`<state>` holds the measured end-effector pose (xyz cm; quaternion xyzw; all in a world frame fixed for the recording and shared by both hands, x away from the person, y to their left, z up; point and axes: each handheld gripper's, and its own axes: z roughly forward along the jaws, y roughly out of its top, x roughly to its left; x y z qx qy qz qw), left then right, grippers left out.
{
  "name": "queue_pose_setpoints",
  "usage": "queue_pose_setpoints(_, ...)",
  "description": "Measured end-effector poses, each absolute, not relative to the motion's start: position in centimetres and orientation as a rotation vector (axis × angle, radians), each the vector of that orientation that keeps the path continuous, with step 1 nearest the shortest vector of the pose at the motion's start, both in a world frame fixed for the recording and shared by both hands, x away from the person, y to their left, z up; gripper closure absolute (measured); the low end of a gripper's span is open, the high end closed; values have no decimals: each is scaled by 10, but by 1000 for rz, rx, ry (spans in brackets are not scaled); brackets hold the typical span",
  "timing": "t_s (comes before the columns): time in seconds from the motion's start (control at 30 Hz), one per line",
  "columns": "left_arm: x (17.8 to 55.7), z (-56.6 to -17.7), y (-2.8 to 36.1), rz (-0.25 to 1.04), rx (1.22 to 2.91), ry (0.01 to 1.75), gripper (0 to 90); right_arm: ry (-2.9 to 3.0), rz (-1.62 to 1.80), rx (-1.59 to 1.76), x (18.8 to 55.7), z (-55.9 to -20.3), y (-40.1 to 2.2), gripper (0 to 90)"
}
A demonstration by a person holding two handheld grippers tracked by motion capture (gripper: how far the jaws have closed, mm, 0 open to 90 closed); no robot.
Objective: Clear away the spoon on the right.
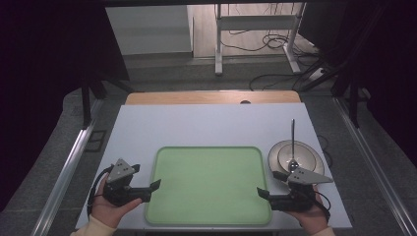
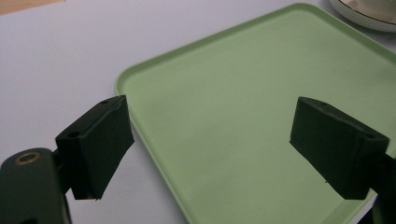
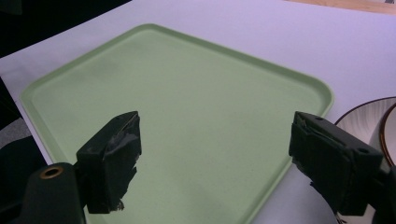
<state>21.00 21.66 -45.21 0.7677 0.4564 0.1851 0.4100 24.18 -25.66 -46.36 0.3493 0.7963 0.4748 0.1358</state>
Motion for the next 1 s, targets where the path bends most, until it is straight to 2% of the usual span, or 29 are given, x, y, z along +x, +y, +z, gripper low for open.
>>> queue_pose_setpoints(1.0, 199, -456, 221, 478, 1963, 1112, 126, 2315, 1400, 1018, 250, -463, -249, 163)
